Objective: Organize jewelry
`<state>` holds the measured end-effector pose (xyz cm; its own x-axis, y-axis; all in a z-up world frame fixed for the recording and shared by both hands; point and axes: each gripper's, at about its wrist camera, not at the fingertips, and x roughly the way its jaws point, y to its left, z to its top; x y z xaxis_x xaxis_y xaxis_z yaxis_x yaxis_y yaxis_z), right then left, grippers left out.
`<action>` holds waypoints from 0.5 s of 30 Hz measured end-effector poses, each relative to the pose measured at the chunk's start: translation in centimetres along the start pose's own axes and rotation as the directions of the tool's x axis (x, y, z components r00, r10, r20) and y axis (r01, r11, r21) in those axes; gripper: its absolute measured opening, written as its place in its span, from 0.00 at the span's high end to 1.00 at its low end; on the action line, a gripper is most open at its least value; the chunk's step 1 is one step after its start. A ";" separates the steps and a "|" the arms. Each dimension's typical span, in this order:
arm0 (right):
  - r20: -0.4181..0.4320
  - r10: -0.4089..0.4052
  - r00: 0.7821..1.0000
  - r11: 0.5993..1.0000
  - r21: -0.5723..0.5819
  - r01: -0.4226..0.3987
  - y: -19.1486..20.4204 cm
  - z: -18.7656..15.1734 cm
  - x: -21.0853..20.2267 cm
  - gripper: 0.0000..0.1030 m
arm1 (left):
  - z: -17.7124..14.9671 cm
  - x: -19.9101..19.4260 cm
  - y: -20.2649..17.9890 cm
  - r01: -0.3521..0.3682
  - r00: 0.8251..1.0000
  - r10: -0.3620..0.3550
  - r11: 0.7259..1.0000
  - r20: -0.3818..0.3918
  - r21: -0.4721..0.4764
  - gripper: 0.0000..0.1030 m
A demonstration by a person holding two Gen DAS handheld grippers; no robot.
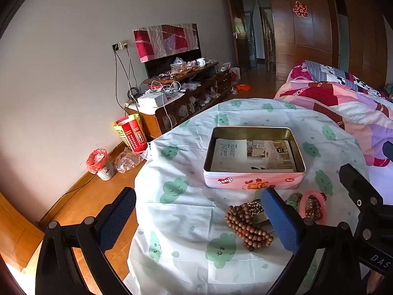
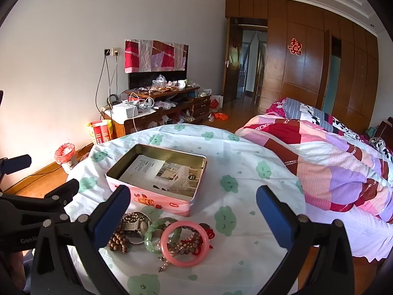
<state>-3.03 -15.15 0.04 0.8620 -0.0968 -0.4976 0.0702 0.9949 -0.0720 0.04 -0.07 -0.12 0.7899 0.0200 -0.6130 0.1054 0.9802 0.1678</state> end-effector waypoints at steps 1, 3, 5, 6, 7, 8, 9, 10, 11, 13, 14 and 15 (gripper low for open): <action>0.000 0.000 1.000 1.000 -0.001 0.000 0.0 0.0 0.0 0.00 | 0.0 0.1 0.0 -0.008 1.000 0.008 1.000 0.001 0.004 0.01; 0.001 -0.001 1.000 1.000 0.000 0.001 0.0 0.0 0.0 0.00 | 0.0 0.1 -0.1 -0.026 1.000 0.026 1.000 0.005 0.013 0.01; 0.001 -0.002 1.000 1.000 0.000 0.002 0.0 0.0 0.0 0.00 | 0.1 0.1 -0.2 -0.039 0.999 0.039 0.999 0.009 0.018 0.01; 0.002 -0.002 1.000 1.000 0.001 0.002 0.0 0.0 -0.1 0.00 | -0.2 0.0 -0.3 0.015 1.000 -0.015 1.000 0.007 -0.002 0.01; 0.002 -0.002 1.000 1.000 0.001 0.002 0.0 0.0 -0.1 0.00 | 0.0 -0.1 -0.1 0.021 1.000 -0.021 1.000 0.002 -0.014 0.01; -0.002 0.001 1.000 1.000 0.001 -0.001 0.0 0.0 0.1 0.00 | -0.1 -0.1 0.0 0.021 1.000 -0.021 1.000 0.002 -0.012 0.01; -0.002 0.001 1.000 1.000 0.001 -0.001 0.0 0.0 0.1 0.00 | -0.1 -0.1 0.0 0.021 1.000 -0.021 1.000 0.002 -0.009 0.01; -0.002 0.001 1.000 1.000 0.001 -0.001 -0.1 0.0 0.1 0.00 | -0.2 -0.1 0.0 0.021 1.000 -0.021 1.000 0.002 -0.008 0.01; -0.002 0.001 1.000 1.000 0.001 -0.001 -0.1 0.0 0.1 0.00 | -0.2 -0.1 0.1 0.019 1.000 -0.019 1.000 0.002 -0.008 0.01; -0.002 0.001 1.000 1.000 0.000 -0.001 0.0 0.0 0.1 0.00 | -0.2 0.2 0.0 0.020 1.000 -0.020 1.000 -0.003 -0.009 0.01; -0.002 0.001 1.000 1.000 0.002 -0.001 -0.1 0.0 0.1 0.00 | -0.3 0.2 0.1 0.017 1.000 -0.017 1.000 -0.003 -0.009 0.01; -0.002 0.001 1.000 1.000 0.002 -0.001 -0.1 0.0 0.1 0.00 | -0.3 0.2 0.0 0.015 1.000 -0.015 1.000 -0.003 -0.008 0.01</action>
<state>-2.94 -15.25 0.01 0.8612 -0.0955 -0.4993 0.0702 0.9951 -0.0692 0.06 0.03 -0.45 0.7862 0.0062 -0.6180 0.1123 0.9819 0.1527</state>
